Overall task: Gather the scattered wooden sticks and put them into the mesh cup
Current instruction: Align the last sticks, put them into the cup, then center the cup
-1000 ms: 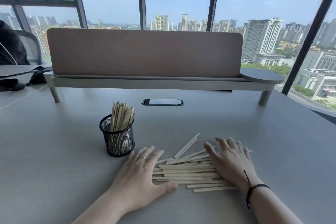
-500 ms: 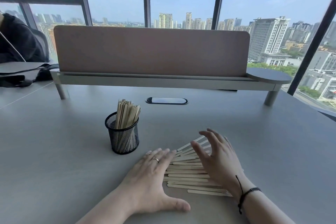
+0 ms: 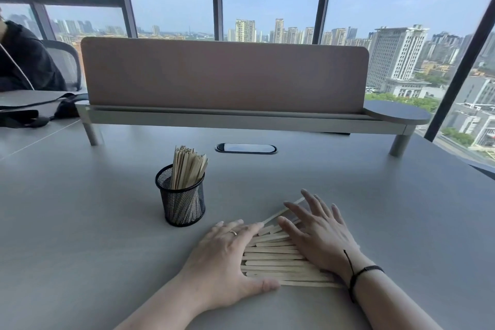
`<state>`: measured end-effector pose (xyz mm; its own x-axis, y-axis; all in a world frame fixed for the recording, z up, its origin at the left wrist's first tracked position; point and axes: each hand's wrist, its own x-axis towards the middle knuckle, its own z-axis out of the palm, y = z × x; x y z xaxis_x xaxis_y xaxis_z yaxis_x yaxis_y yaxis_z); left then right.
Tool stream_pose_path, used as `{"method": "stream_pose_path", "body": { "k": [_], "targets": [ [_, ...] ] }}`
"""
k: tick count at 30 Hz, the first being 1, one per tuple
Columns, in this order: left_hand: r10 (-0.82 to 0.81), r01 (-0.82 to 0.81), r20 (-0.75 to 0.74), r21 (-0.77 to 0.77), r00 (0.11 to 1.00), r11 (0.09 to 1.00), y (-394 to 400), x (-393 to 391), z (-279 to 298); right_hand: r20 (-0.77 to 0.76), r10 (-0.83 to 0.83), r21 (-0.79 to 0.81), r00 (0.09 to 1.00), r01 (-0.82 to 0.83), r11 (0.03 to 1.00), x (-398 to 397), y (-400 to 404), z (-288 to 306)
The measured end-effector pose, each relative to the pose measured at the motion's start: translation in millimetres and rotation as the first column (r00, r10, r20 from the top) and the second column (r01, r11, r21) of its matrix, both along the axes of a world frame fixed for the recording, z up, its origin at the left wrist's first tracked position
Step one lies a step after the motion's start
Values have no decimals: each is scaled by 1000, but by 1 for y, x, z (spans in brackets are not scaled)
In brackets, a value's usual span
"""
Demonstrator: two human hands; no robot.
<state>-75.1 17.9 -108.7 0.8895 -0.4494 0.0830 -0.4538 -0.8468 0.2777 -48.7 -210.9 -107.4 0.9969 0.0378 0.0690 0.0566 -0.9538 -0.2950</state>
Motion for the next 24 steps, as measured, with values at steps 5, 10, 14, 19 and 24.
{"method": "stream_pose_path", "body": {
  "k": [5, 10, 14, 19, 24],
  "targets": [
    [38, -38, 4, 23, 999, 999, 4, -1, -1, 120, -12, 38, 993, 7, 999, 0, 3, 0],
    [71, -71, -15, 35, 997, 997, 7, -5, 1, 218, -113, 91, 970, 95, 991, -4, -8, 0],
    [91, -89, -49, 52, 995, 995, 5, -6, 1, 92, -140, 134, 986, 127, 983, -3, -23, -8],
    [88, -82, -77, 75, 993, 994, 3, -4, -1, 62, -27, 166, 998, 16, 986, 0, -10, -13],
    [77, -71, -69, 87, 995, 994, 3, 0, -2, 56, 9, 302, 998, -26, 953, -7, 3, -7]
  ]
}}
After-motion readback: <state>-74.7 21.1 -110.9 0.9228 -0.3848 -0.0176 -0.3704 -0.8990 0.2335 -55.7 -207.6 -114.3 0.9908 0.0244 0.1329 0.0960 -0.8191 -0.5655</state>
